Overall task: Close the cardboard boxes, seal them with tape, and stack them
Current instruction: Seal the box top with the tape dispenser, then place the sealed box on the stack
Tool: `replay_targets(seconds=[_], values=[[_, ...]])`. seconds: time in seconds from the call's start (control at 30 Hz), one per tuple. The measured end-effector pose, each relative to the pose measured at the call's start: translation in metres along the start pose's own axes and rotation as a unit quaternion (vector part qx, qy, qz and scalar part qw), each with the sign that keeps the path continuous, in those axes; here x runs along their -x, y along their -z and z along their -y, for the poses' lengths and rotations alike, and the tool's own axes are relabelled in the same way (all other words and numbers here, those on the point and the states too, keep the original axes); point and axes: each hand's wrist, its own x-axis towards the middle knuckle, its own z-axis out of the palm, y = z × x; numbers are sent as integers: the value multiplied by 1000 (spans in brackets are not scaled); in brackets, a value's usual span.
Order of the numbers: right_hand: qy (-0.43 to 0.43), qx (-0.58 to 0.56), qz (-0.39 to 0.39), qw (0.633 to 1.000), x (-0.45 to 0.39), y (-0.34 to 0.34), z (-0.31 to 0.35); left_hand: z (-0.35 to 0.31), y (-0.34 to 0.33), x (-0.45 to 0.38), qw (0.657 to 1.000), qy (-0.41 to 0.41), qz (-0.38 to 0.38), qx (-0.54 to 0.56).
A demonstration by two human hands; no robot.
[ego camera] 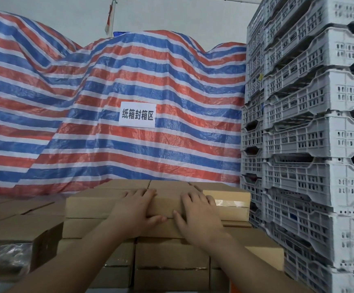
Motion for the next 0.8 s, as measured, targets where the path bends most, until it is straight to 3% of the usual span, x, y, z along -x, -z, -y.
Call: replay_targets(seconds=[0.3, 0.37, 0.47, 0.6, 0.8], values=[[-14, 0, 12, 1000, 4, 5, 6, -8, 6, 2, 995, 22, 40, -86], [-22, -16, 8, 1000, 7, 13, 10, -13, 12, 8, 996, 21, 19, -82], [-10, -58, -41, 997, 19, 24, 22, -23, 24, 27, 998, 15, -60, 15], [-5, -135, -85, 987, 55, 31, 51, -24, 39, 69, 974, 21, -133, 182], [87, -224, -26, 970, 108, 13, 87, -3, 22, 134, 969, 14, -96, 229]])
